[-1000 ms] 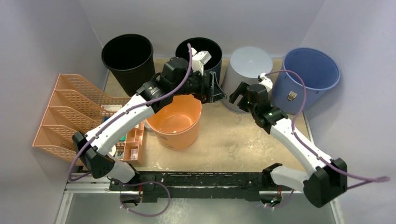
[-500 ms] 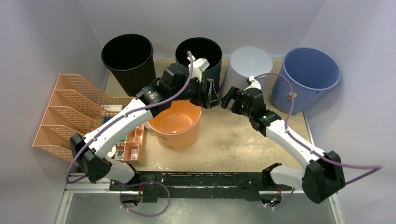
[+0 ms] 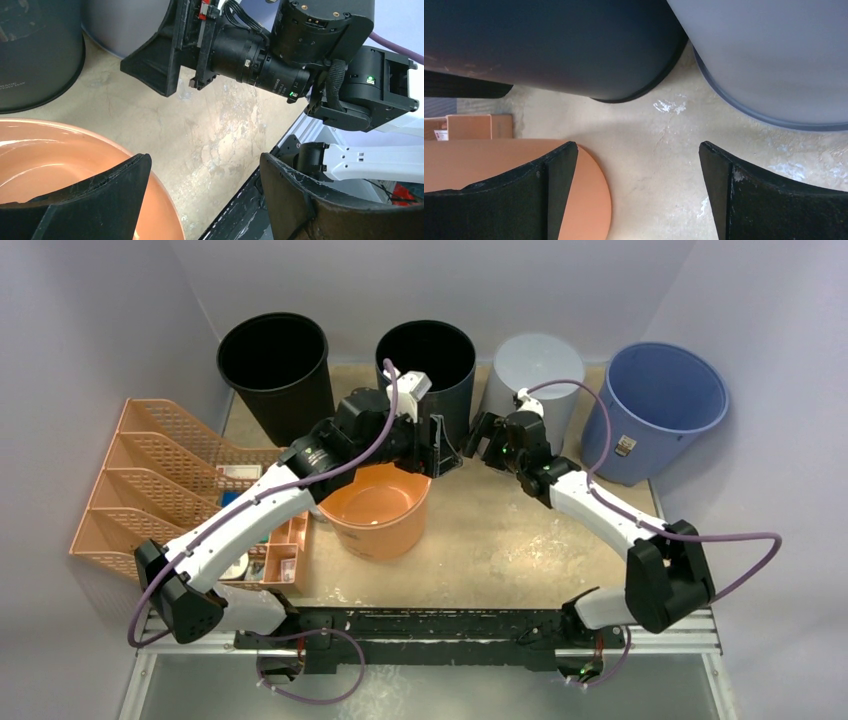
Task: Turn the large container upside down
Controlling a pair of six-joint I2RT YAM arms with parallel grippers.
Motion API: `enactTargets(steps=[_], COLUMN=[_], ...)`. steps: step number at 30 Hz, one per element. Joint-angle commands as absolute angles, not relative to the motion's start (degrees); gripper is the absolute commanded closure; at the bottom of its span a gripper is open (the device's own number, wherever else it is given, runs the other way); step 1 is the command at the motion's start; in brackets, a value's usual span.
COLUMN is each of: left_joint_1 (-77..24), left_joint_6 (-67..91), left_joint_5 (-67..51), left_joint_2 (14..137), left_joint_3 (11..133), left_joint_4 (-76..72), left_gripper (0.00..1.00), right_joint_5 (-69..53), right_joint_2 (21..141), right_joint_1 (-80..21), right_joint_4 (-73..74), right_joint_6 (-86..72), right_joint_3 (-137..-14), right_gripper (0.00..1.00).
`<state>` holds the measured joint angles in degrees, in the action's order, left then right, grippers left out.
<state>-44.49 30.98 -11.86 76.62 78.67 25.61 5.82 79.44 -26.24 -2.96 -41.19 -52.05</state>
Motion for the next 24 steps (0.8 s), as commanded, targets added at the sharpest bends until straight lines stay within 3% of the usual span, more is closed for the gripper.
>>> enactTargets(steps=[1,10,14,18,24], left_joint_1=[-44.5,-44.6,-44.5,-44.5,-44.6], left_joint_6=[32.2,32.7,33.6,32.6,33.9], left_joint_5=[-12.7,-14.4,-13.2,-13.0,-15.4], left_joint_2=[74.6,73.6,73.8,73.7,75.3], left_joint_3=[78.6,78.1,78.3,78.7,79.8], left_joint_4=[22.3,22.1,22.6,23.2,22.7], left_gripper=[0.2,0.2,0.2,0.2,0.2], right_joint_5=[11.8,15.5,16.6,10.9,10.2], right_joint_2=[80.8,90.5,92.7,87.4,71.9], right_joint_1=[-25.9,-11.5,-10.3,-10.4,-10.4], right_joint_4=[-4.1,3.4,8.8,12.8,13.9], right_joint_6=[-40.2,-34.5,-29.1,-23.8,-15.2], right_joint_3=[-56.9,-68.8,-77.2,-81.7,-76.3], right_gripper=[0.05,0.04,0.07,0.07,0.05])
